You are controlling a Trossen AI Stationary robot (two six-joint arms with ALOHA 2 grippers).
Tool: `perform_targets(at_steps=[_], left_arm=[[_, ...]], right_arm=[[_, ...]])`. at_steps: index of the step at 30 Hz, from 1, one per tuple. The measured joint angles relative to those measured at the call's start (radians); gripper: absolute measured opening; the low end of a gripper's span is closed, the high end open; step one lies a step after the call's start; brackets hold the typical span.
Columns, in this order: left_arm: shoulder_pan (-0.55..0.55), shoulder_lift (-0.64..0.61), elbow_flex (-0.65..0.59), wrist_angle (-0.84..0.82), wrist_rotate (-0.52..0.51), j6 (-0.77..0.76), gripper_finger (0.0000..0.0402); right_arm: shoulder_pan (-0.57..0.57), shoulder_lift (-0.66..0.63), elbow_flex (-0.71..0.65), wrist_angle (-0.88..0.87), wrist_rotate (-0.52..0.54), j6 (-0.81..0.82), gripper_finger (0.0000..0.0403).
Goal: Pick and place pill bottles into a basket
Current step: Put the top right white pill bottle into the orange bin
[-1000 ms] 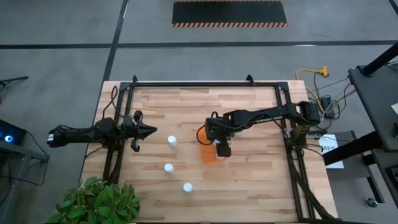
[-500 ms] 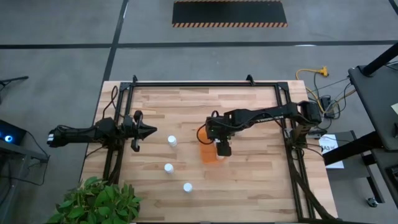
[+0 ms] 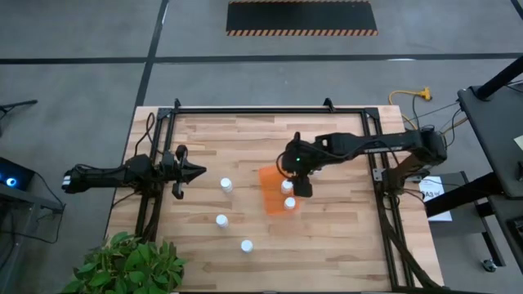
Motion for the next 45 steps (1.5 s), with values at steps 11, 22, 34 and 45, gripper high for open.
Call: perform_targets(at_steps=[11,22,34,45], left_arm=[[0.000,0.000,0.000,0.000,0.000,0.000,0.0000],[0.000,0.000,0.000,0.000,0.000,0.000,0.0000],[0.000,0.000,0.000,0.001,0.000,0.000,0.0000],[0.000,0.000,0.000,0.001,0.000,0.000,0.0000]], right_arm=[[-0.006,-0.243,-0.240,0.049,0.002,0.084,0.0173],[-0.006,-0.500,-0.455,0.095,0.051,0.124,0.0245],[-0.020,-0.538,-0.599,0.158,0.077,0.053,0.0351],[-0.122,-0.538,-0.686,0.245,0.017,-0.005,0.0343]])
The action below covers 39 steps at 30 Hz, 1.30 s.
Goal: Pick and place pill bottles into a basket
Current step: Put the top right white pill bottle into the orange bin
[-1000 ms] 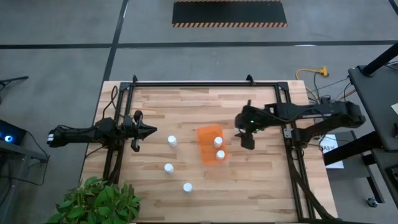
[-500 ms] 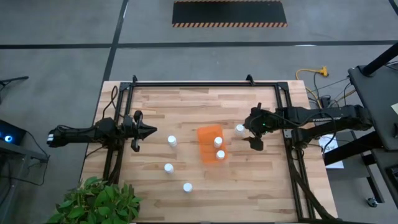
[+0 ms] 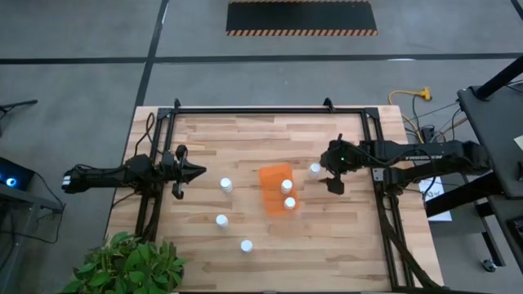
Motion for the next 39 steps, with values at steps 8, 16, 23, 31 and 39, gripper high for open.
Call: perform_targets(at_steps=[8,16,23,31,39], left_arm=[[0.000,0.000,0.000,0.000,0.000,0.000,0.0000],[0.000,0.000,0.000,0.000,0.000,0.000,0.0000],[0.000,0.000,0.000,0.000,0.000,0.000,0.0000],[0.000,0.000,0.000,-0.001,0.000,0.000,0.0000],[0.000,0.000,0.000,-0.001,0.000,0.000,0.0000]], right_arm=[[-0.097,0.000,-0.033,0.051,-0.079,-0.066,0.0330],[-0.187,0.004,-0.034,0.080,-0.133,-0.152,0.0329],[-0.241,0.027,-0.069,0.128,-0.188,-0.194,0.0329],[-0.248,0.094,-0.108,0.206,-0.217,-0.186,0.0329],[-0.248,0.180,-0.108,0.253,-0.241,-0.187,0.0329]])
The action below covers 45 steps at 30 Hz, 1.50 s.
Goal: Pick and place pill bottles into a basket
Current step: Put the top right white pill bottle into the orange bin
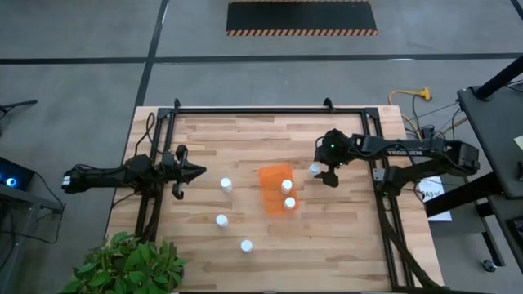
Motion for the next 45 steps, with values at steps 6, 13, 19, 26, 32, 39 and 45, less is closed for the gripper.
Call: perform_targets(at_steps=[6,13,19,26,32,39,45], left_arm=[[0.000,0.000,0.000,0.000,0.000,0.000,0.0000],[0.000,0.000,0.000,0.000,0.000,0.000,0.0000],[0.000,0.000,0.000,0.001,0.000,0.000,0.0000],[0.000,0.000,0.000,0.000,0.000,0.000,0.0000],[0.000,0.000,0.000,0.000,0.000,0.000,0.0000],[0.000,0.000,0.000,0.000,0.000,0.000,0.0000],[0.000,0.000,0.000,0.001,0.000,0.000,0.0000]], right_arm=[[0.000,0.023,0.000,0.009,-0.003,0.002,0.0329],[0.000,0.013,0.000,0.013,-0.003,0.008,0.0327],[0.000,0.012,0.000,0.018,-0.002,0.011,0.0309],[0.000,0.012,0.000,0.025,0.009,0.027,0.0218],[0.000,0.011,0.005,0.023,0.006,0.027,0.0142],[0.000,0.011,0.085,-0.046,0.001,0.023,0.0142],[0.000,0.011,0.214,-0.186,0.001,-0.022,0.0142]])
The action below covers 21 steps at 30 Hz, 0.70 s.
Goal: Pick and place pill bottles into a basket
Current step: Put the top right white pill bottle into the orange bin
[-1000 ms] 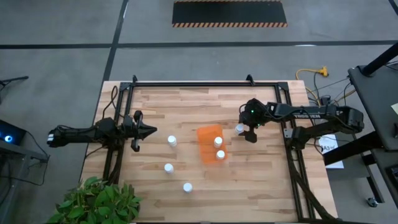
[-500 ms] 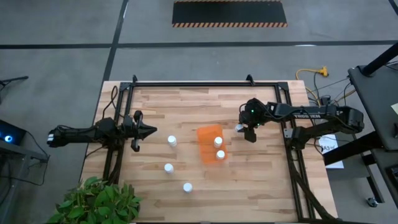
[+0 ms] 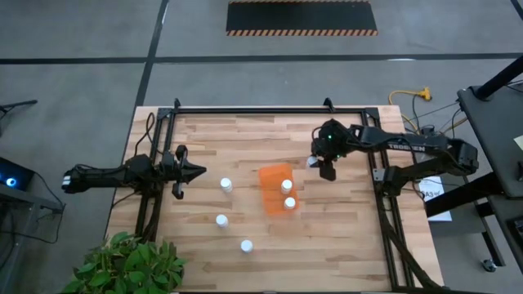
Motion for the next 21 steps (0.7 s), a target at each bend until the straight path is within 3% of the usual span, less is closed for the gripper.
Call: perform_targets(at_steps=[14,21], left_arm=[[0.000,-0.001,0.000,0.000,0.000,0.000,0.0000],[0.000,-0.001,0.000,0.000,0.000,0.000,0.0000]], right_arm=[[0.000,0.007,0.224,-0.099,-0.001,0.002,0.0142],[0.003,0.097,0.284,-0.107,-0.053,0.030,0.0142]])
